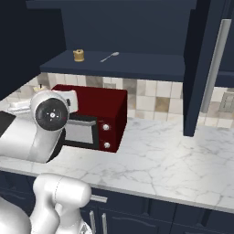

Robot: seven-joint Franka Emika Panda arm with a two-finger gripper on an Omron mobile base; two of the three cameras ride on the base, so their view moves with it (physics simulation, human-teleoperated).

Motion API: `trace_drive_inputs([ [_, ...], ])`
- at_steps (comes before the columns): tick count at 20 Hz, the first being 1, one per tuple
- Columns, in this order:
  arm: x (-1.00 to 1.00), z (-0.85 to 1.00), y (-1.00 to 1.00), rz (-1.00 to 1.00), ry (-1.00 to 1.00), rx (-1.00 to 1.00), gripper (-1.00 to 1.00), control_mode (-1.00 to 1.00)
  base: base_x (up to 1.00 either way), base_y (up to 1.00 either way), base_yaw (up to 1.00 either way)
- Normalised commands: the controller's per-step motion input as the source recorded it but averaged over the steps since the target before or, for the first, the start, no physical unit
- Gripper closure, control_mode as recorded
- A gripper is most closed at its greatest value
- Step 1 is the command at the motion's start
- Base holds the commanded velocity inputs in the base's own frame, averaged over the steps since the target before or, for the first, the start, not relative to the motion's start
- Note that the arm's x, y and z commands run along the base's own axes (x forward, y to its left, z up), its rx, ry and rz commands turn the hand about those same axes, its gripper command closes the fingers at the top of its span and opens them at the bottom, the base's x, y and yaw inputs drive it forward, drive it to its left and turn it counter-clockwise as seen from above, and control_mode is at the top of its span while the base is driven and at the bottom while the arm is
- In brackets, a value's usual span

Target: Pick the candle and candle from the dining table and place them in the open cabinet. Close the cabinet after placing the objects.

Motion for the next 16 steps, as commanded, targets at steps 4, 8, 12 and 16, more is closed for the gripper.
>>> trace_drive_inputs([
  [4,0.13,0.33,-0.39,-0.2,0.07,0.0,1.0,-1.0,0.0,0.0,0.0],
  [8,0.31,0.24,-0.28,-0.19,0.06,-0.02,1.0,-1.0,0.0,0.0,0.0],
  [12,0.36,0.22,-0.19,-0.19,0.01,-0.05,1.0,-1.0,0.0,0.0,0.0],
  [16,0.47,0.2,-0.12,-0.2,0.01,-0.07,1.0,-1.0,0.0,0.0,0.0],
])
